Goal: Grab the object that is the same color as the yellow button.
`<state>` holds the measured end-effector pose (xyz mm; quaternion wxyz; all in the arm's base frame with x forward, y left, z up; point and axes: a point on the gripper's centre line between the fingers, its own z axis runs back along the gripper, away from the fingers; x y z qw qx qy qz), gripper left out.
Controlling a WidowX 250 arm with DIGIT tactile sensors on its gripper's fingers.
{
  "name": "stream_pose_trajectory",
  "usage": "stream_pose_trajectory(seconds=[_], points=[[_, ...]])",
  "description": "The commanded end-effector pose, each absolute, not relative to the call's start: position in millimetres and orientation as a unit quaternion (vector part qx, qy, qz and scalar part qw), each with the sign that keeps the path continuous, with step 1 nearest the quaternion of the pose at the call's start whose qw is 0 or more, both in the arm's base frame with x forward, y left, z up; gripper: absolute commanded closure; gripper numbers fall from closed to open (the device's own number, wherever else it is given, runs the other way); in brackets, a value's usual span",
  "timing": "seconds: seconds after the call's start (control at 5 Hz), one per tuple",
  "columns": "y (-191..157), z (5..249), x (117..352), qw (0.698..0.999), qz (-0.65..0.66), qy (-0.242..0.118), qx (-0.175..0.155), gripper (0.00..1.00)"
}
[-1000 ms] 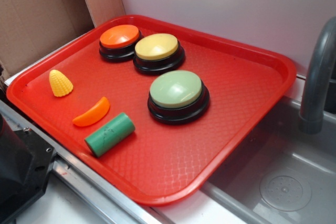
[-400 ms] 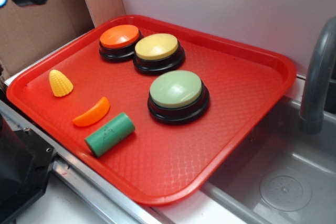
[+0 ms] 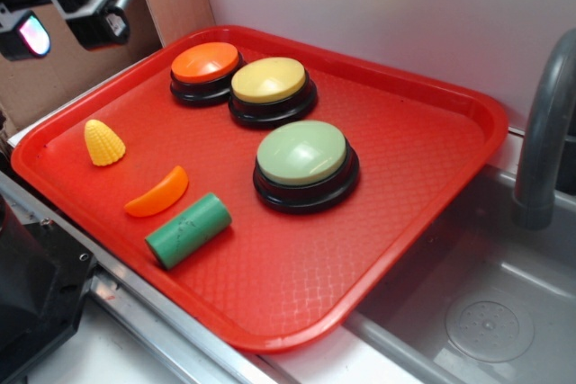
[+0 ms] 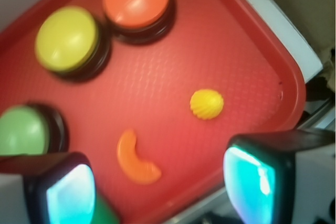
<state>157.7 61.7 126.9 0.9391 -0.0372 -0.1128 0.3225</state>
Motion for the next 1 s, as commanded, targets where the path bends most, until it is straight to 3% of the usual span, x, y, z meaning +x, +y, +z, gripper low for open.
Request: stream_pose_trajectory(seconds=[0.0,0.2,0.6,0.8], points=[[91,90,159,0.912,0.386,-0.137,0.002,0.00],[100,67,162,0.909,0.396,-0.129,0.016,0.00],[112,37,169,0.915,0.392,-0.095,0.001,0.00],[112,27,172,0.913,0.396,-0.090,0.027,0.00]])
